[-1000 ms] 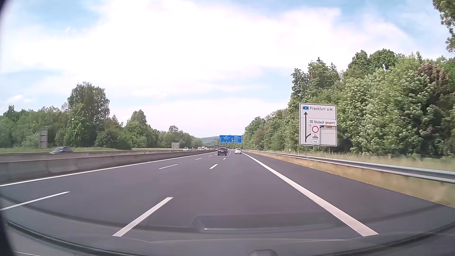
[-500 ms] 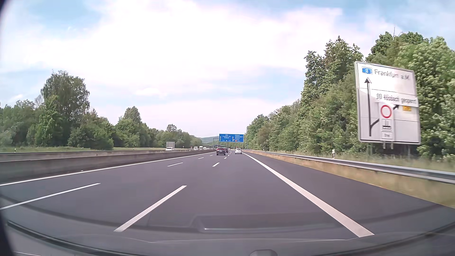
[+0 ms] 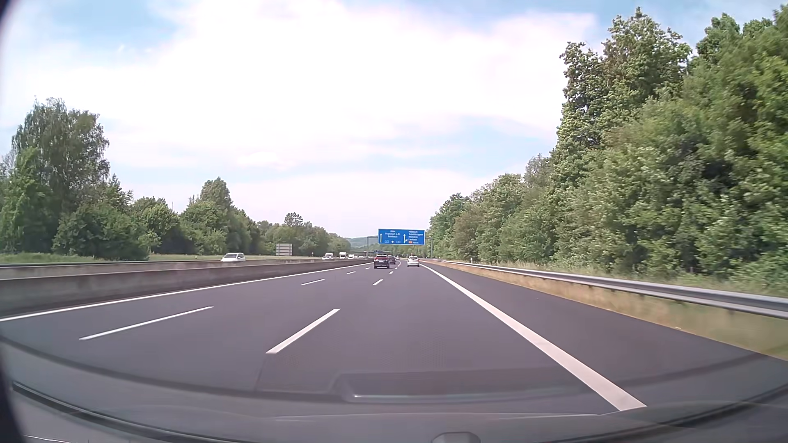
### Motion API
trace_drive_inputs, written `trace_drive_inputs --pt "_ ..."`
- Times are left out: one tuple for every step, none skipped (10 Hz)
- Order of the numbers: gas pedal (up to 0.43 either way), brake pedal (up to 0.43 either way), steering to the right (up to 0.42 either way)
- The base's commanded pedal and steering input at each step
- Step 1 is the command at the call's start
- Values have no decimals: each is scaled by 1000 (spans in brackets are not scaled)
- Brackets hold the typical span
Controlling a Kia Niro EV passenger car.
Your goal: Follow the waypoints while adhering to traffic rules and regulations
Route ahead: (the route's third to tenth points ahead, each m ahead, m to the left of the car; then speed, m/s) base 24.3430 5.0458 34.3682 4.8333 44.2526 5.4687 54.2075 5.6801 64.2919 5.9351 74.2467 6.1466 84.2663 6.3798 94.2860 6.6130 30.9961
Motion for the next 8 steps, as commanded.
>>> trace_drive_inputs --pt "150 0 -3" --pt "150 0 -3" --pt "150 0 -3" --pt "138 0 -3" --pt "138 0 -2" --pt "130 0 -2" --pt "130 0 -2" --pt "118 0 -2"
